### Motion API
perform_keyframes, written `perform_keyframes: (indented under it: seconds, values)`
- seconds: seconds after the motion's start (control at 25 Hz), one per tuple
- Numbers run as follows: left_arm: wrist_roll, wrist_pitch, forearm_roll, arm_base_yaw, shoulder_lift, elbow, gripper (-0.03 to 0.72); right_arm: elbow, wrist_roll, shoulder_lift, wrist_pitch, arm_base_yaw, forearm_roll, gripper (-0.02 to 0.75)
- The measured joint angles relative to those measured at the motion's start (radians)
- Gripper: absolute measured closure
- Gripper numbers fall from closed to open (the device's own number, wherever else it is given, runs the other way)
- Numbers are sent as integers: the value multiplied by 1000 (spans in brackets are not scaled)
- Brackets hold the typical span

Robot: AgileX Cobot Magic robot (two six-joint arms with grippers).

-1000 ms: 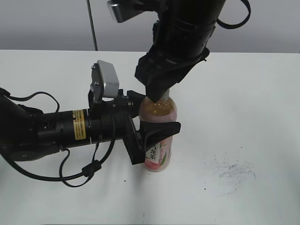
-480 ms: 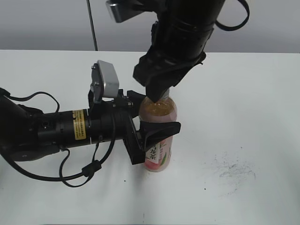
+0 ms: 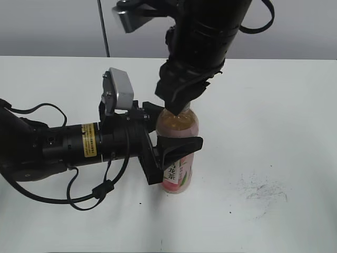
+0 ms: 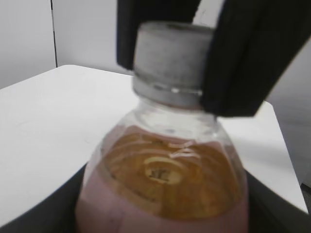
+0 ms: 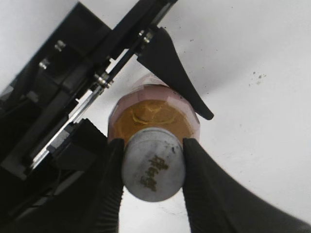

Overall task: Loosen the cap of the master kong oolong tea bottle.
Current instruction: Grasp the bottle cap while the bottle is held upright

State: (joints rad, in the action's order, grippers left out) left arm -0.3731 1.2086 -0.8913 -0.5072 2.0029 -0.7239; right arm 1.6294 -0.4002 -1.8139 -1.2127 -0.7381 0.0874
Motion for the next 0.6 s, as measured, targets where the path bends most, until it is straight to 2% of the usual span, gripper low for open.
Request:
perform_keyframes:
  seconds: [0.28, 0.4, 0.6]
  values:
    - [3, 0, -5, 0, 0, 0, 240, 0, -429, 0, -1, 0, 5, 463]
    - [8, 2, -10, 0, 0, 0, 240, 0, -700, 0, -5, 0, 18, 463]
    - [19, 4, -16, 0, 0, 0, 240, 0, -1280, 1, -17, 2, 27, 461]
